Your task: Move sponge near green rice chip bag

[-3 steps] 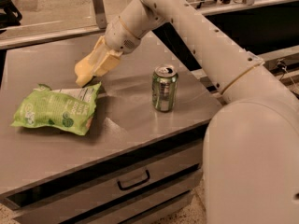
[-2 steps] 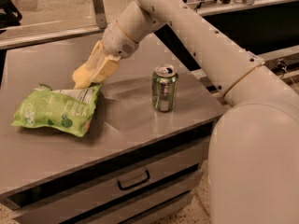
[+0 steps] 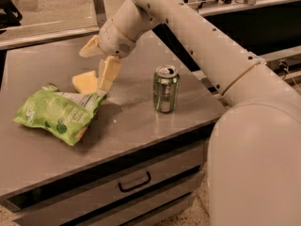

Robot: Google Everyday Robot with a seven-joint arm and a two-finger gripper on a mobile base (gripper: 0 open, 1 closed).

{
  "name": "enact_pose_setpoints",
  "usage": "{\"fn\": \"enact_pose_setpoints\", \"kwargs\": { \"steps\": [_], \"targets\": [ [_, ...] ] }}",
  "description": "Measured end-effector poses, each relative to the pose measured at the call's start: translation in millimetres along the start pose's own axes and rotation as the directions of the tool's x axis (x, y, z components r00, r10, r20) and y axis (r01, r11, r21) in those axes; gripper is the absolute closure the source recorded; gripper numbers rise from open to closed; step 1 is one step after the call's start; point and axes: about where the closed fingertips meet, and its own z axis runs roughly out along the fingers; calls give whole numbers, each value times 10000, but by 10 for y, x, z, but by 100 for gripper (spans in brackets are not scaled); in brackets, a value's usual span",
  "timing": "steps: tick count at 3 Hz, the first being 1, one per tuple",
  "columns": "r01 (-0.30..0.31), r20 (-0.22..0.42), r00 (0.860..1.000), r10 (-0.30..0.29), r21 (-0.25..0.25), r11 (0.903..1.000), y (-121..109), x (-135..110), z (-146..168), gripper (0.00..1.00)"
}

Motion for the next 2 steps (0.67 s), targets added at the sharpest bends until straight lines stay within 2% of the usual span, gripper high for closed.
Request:
{"fn": "enact_pose_setpoints", "kwargs": {
  "steps": [2],
  "targets": [
    [538, -331, 9980, -535, 79, 9985, -163, -271, -250, 0]
  ]
}}
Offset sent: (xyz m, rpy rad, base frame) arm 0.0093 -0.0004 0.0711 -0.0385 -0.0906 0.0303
